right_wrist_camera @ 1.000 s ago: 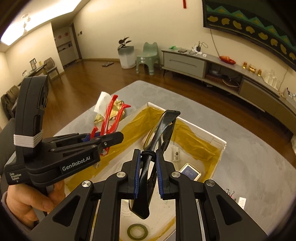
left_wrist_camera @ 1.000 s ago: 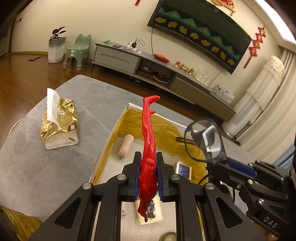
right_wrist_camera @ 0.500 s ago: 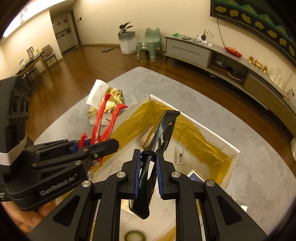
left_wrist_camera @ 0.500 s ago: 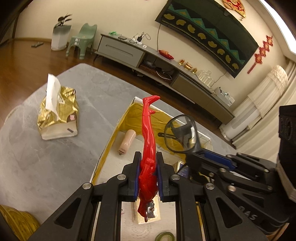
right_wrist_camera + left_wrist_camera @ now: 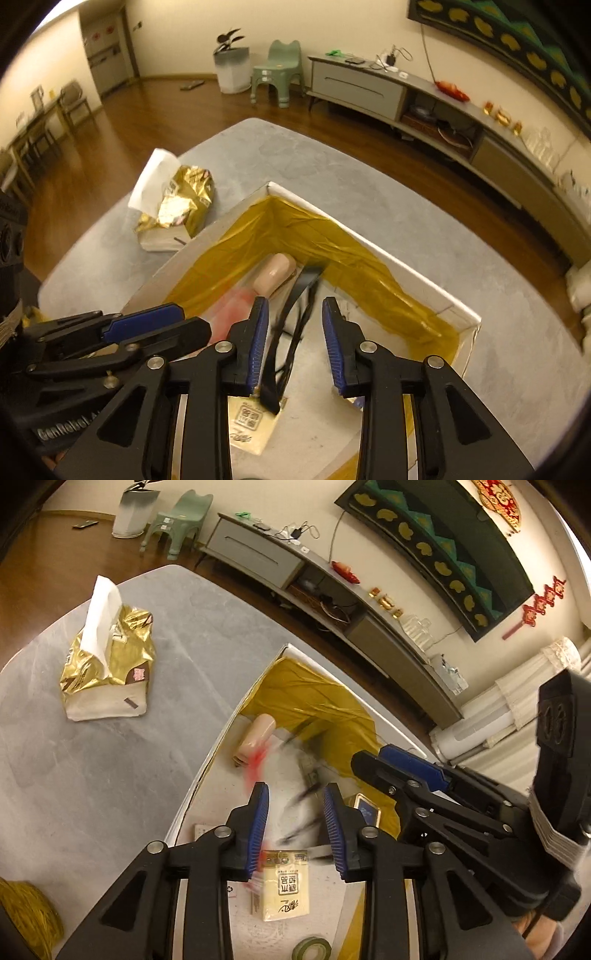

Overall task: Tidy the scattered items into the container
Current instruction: 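Open the left gripper to drop the lanyard while the right gripper releases the glasses, then move both grippers back toward the pink binder clip and white charger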

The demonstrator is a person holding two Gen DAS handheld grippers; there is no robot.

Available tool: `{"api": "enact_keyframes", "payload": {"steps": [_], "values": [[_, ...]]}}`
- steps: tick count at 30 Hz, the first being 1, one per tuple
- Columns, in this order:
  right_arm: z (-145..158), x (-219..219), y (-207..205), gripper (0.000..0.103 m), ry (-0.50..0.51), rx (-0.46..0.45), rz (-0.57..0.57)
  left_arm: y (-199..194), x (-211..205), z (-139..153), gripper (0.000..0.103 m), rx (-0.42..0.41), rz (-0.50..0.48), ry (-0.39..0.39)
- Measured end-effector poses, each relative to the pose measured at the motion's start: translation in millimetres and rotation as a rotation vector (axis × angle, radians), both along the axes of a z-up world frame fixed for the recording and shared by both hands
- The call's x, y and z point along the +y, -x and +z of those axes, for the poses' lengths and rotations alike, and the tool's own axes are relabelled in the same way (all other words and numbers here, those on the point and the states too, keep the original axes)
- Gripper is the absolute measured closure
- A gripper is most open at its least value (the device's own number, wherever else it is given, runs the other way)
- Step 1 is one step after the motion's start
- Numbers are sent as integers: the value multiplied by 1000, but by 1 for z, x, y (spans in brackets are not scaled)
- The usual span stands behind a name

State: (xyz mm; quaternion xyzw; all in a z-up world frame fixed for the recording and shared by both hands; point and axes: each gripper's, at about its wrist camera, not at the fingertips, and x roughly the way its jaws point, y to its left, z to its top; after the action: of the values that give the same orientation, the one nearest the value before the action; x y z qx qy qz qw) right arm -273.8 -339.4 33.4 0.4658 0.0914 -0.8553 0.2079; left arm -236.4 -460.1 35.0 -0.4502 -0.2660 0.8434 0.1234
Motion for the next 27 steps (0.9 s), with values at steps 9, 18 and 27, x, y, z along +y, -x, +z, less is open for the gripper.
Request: {"api": "enact_keyframes", "payload": {"steps": [9, 18, 27], "values": [[17, 65, -67, 71, 266, -14, -25, -7, -1, 16, 64, 45, 2, 22], [0, 110, -121, 70, 446, -17, -32, -18, 11, 30, 64, 78, 12, 105], [21, 138, -143, 70, 506, 9, -16, -49, 38, 60, 64, 155, -34, 176]]}}
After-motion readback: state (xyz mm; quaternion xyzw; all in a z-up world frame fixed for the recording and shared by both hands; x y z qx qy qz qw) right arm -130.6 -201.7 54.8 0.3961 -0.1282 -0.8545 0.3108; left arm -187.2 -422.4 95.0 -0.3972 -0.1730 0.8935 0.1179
